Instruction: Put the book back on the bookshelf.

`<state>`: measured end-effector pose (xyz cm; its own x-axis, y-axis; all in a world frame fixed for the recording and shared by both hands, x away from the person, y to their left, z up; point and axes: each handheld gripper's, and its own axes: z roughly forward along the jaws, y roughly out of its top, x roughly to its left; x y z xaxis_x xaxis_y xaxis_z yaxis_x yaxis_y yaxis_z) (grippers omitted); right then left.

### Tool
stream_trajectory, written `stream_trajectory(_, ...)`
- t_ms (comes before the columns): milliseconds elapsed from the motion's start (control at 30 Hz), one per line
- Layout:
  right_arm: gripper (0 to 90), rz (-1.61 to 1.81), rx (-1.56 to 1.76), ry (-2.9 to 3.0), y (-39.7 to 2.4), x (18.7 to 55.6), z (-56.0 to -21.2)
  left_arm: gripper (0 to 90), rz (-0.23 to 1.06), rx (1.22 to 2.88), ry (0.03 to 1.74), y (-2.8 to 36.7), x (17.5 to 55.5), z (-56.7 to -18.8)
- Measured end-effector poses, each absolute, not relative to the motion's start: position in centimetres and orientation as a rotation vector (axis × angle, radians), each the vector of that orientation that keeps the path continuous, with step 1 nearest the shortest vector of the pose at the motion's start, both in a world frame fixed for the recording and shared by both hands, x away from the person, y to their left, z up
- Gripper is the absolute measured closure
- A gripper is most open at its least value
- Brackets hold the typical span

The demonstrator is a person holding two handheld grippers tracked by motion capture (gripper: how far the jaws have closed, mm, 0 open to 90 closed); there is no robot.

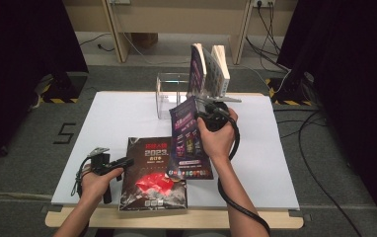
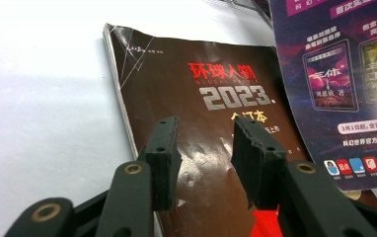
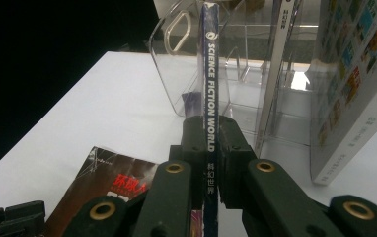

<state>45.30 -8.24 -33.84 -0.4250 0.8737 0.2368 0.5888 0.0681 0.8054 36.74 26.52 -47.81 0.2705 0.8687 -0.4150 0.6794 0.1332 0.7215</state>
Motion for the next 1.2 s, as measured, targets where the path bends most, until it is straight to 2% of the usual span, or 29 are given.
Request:
stream_trajectory(533, 84.6, 1.370, 1.434, 1.918, -8.9, 45.5, -31.5, 61.5, 0.247, 1.604, 1.463, 26.4, 36.8, -47.9)
stream_trajectory(1200, 84.7, 1.391, 1.360, 1.810, -7.6, 46.5, -29.1, 61.5, 0.252, 1.590, 1.451, 26.5, 36.8, -47.6)
